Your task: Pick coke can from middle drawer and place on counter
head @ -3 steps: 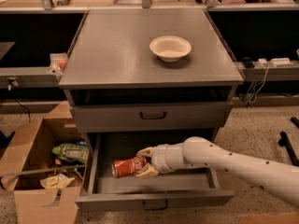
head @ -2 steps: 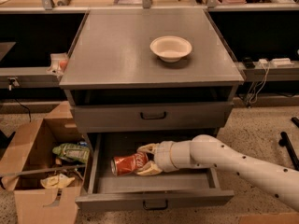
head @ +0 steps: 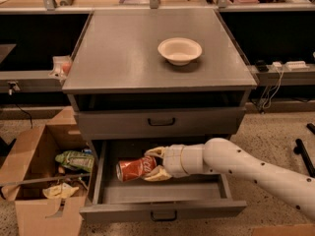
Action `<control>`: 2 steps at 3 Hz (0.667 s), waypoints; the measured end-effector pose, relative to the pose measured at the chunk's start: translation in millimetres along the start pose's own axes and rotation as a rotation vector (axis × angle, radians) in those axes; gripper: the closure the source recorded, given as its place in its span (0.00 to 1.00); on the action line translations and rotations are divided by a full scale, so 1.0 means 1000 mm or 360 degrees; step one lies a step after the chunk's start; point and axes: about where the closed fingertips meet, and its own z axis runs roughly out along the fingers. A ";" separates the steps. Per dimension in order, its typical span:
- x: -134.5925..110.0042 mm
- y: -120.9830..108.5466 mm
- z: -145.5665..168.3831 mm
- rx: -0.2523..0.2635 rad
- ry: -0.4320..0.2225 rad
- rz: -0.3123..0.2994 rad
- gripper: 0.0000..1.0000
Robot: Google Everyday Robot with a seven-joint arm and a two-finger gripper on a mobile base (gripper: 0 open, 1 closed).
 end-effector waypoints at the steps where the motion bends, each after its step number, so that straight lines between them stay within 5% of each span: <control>1: -0.040 -0.016 -0.039 0.0077 -0.0027 -0.0062 1.00; 2: -0.075 -0.037 -0.100 0.0227 -0.0015 -0.0122 1.00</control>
Offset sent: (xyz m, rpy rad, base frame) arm -0.0067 -0.0644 0.2008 0.0016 -0.2438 -0.1136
